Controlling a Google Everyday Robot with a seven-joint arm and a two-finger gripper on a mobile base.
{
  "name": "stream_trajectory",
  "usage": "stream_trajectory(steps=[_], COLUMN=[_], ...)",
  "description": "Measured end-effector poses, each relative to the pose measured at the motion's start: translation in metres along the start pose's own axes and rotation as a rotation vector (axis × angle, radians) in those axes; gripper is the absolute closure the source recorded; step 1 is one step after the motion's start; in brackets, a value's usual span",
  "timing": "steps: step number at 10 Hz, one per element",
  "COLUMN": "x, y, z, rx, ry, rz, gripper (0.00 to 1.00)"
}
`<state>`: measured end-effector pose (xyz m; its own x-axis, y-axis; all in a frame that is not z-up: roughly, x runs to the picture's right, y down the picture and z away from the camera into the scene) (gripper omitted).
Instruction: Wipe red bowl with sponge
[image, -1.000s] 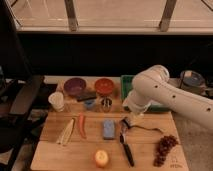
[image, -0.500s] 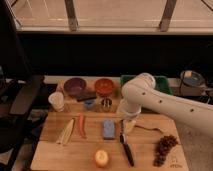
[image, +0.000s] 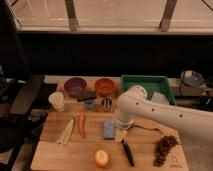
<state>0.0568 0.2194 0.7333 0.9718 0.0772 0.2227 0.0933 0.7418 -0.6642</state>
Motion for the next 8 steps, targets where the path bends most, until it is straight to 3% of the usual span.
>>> stream_trajectory(steps=[2, 8], x=[-0.005, -0.017], y=[0.002, -0.009], z=[0.011, 0.032], rx=[-0.004, 0.057], ry=[-0.015, -0.102], rz=[0.024, 0.058], gripper=[0.35, 0.35])
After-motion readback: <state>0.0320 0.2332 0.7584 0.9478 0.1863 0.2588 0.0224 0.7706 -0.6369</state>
